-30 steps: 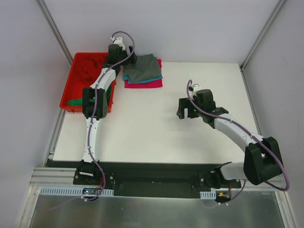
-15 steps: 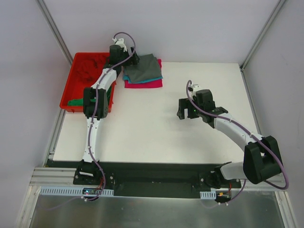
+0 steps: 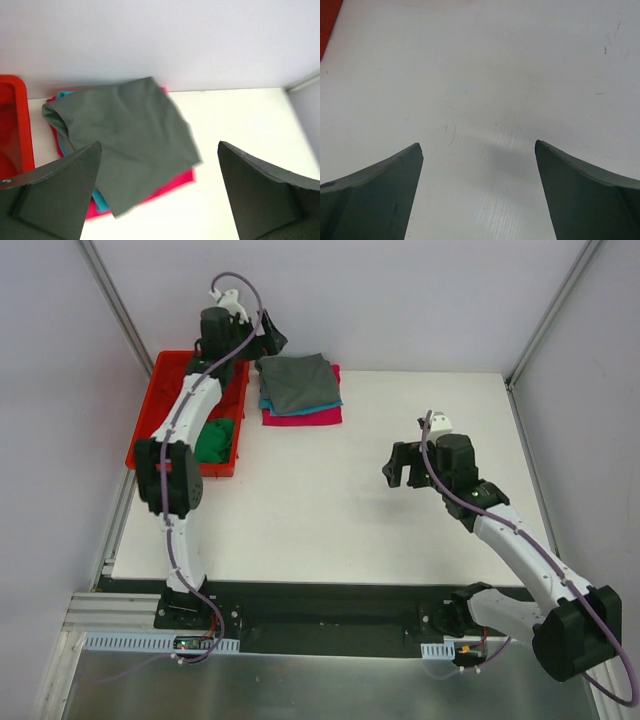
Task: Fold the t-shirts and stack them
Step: Put the neatly folded tshirt into the corner of the board with both arms
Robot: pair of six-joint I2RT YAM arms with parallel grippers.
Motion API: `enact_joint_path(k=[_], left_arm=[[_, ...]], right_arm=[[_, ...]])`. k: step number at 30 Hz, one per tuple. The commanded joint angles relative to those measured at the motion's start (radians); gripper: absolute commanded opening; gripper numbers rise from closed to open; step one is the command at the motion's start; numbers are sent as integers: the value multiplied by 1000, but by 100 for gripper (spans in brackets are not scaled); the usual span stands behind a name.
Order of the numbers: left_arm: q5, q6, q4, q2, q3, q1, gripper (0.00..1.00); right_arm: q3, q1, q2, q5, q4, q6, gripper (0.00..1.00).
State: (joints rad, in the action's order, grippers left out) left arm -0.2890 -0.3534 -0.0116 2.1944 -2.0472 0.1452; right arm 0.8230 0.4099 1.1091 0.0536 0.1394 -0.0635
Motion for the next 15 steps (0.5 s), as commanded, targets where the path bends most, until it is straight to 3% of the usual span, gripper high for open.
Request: enact_joint_path(k=[1,5,11,15], left_arm=[[-76,-110,-31,-413,226,11,99],[-87,-190,-14,-749,649,34,99],[258,-220,74,-1160,1250,279,99],[260,-308,140,-1301,1461,295,99]], right_arm=[[-68,-3,-106,-47,-4,62,96],[-148,-5,-192,-81,-6,136,96],[-271,-3,-356,-129,-14,202,96],[-324,-5,-469,-213,-14,205,96]])
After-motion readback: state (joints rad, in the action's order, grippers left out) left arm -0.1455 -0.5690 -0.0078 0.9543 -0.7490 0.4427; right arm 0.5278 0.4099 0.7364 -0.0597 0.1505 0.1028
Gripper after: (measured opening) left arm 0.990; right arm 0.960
